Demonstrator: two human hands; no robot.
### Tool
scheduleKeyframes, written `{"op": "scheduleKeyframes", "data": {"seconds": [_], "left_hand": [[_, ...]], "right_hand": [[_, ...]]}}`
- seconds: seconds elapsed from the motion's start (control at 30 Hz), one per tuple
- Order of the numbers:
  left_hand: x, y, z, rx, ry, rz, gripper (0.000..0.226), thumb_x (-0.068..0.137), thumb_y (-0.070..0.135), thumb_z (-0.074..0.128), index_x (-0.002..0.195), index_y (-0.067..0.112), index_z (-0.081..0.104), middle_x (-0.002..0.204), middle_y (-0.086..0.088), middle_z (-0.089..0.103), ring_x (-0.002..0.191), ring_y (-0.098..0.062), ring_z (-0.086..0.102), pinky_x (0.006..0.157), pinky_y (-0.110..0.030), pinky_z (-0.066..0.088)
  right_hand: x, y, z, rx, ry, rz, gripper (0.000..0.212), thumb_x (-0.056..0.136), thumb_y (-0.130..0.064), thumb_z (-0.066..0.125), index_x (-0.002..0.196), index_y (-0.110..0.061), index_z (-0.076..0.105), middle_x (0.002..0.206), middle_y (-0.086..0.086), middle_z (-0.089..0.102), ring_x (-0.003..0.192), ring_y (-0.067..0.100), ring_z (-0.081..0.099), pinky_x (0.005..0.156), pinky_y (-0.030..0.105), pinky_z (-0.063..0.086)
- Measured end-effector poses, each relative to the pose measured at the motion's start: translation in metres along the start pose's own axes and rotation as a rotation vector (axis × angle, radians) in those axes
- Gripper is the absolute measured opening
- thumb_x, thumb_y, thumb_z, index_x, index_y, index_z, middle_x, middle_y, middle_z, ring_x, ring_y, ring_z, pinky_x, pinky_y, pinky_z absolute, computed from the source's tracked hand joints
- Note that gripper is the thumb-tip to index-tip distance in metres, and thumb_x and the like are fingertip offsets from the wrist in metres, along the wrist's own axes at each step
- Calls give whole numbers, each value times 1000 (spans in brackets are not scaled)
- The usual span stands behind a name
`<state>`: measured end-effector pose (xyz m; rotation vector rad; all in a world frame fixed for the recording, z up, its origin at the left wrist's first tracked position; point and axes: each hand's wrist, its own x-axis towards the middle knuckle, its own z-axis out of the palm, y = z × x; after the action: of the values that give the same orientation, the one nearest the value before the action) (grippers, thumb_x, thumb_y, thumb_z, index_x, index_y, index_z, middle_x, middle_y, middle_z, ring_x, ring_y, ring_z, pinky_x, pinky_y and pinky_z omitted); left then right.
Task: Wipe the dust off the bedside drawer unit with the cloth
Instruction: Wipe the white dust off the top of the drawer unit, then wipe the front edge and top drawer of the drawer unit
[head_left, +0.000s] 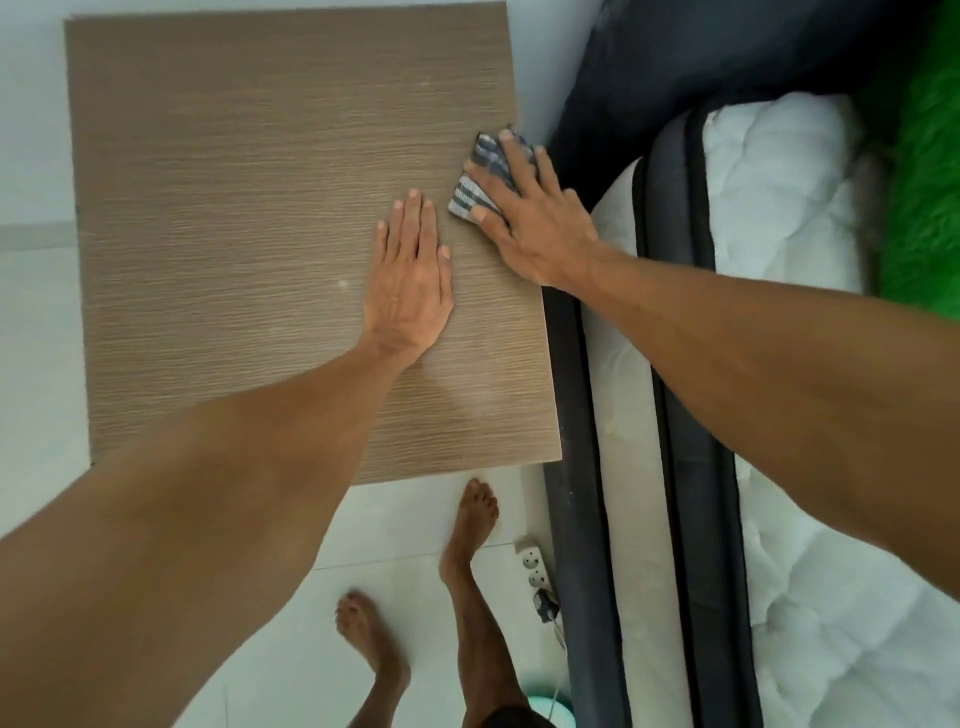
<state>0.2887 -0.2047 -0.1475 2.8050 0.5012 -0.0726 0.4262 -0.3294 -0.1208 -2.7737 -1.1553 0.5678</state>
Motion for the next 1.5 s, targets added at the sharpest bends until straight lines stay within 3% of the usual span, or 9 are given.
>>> {"op": "scheduleKeyframes", "data": {"seconds": [0.3, 0.57, 0.67, 0.77, 0.87, 0.97, 1.13, 1.3, 1.5], "left_hand": [[-70, -23, 3, -14, -20, 52, 54, 103, 26, 19, 151, 2, 17, 160, -16, 13, 149, -30, 11, 122, -42, 8], [-141, -40, 0, -9, -125, 133, 54, 103, 26, 20, 152, 4, 11, 162, -14, 7, 150, -29, 5, 121, -43, 6], [-165, -48, -5, 4, -151, 163, 54, 104, 24, 21, 152, 4, 11, 162, -14, 6, 149, -30, 6, 120, -44, 7], [-190, -54, -9, 35, -159, 191, 53, 103, 22, 24, 152, 3, 15, 161, -15, 9, 149, -32, 11, 119, -47, 15], [-211, -62, -12, 44, -191, 201, 54, 102, 21, 25, 152, 2, 12, 161, -15, 8, 149, -32, 11, 119, -49, 17], [-224, -66, -13, 47, -202, 212, 56, 102, 21, 24, 152, 3, 8, 162, -15, 4, 149, -32, 7, 120, -48, 15], [-234, -64, -9, 33, -190, 190, 56, 103, 20, 25, 153, 3, 6, 162, -13, 1, 150, -30, 3, 121, -47, 10], [-240, -62, -6, 59, -155, 169, 57, 103, 19, 27, 153, 4, 5, 162, -12, 0, 150, -29, 2, 121, -46, 8], [-260, -61, -10, 76, -181, 117, 61, 100, 18, 34, 153, 5, 6, 162, -12, 2, 150, -28, 4, 121, -44, 11]], "right_hand": [[-110, -38, 42, -85, -32, 75, 58, 99, -62, 16, 153, -45, 2, 164, -1, -11, 148, 42, 6, 108, 53, 32], [-204, -73, 77, -187, 32, 94, 58, 97, -60, 25, 152, -44, 17, 164, 2, 10, 113, 40, 45, 93, 49, 44], [-232, -76, 95, -198, -9, 97, 55, 99, -45, 40, 150, -38, 23, 160, 6, 21, 104, 42, 52, 86, 51, 50], [-270, -83, 95, -167, -18, 30, 57, 90, -11, 61, 142, -27, 44, 151, 12, 36, 97, 43, 59, 80, 49, 55], [-313, -96, 87, -180, -113, -61, 52, 89, -6, 59, 138, -23, 52, 147, 8, 40, 101, 36, 59, 84, 41, 51], [-318, -96, 79, 4, 86, 89, 51, 84, -4, 63, 133, -19, 56, 142, 11, 46, 95, 39, 62, 78, 45, 56], [-257, -82, 53, 84, 310, 214, 50, 92, -17, 58, 141, -21, 47, 144, 11, 42, 103, 40, 58, 85, 47, 52], [-204, -103, 73, 66, 179, 279, 50, 96, -27, 50, 145, -29, 42, 152, 7, 35, 121, 42, 40, 101, 52, 41], [-252, -167, 111, 87, 195, 53, 47, 90, -8, 57, 135, -21, 56, 141, 12, 46, 110, 41, 44, 88, 51, 49]]}}
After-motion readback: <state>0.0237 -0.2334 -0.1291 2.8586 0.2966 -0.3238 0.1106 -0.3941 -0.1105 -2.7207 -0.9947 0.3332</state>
